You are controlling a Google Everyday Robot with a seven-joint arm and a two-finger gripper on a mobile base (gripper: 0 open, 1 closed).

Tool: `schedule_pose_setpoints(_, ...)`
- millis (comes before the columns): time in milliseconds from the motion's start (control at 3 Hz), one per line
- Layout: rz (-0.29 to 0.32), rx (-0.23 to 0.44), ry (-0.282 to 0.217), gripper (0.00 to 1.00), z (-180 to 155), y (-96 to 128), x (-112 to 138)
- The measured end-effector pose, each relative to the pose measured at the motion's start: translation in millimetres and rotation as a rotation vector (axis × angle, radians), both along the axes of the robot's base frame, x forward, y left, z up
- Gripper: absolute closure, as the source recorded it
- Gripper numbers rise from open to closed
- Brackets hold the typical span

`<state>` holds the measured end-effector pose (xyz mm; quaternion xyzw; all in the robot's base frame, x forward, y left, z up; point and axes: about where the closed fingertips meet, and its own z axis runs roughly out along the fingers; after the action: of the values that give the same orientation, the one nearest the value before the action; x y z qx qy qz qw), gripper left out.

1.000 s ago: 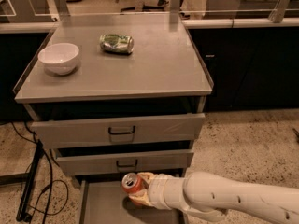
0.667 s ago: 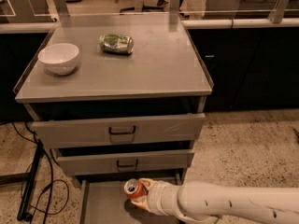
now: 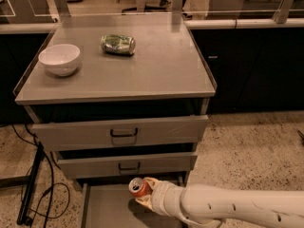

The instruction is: Place coke can into bottom drawer

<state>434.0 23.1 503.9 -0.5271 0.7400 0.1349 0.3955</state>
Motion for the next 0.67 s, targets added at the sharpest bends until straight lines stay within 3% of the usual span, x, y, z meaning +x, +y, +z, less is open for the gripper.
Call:
schedule_pose_setpoints(333, 0.030, -0.067, -0.028, 1.00, -8, -4, 9)
schedule_pose_setpoints(667, 0.101, -0.064, -0.034, 1.00, -19, -5, 24)
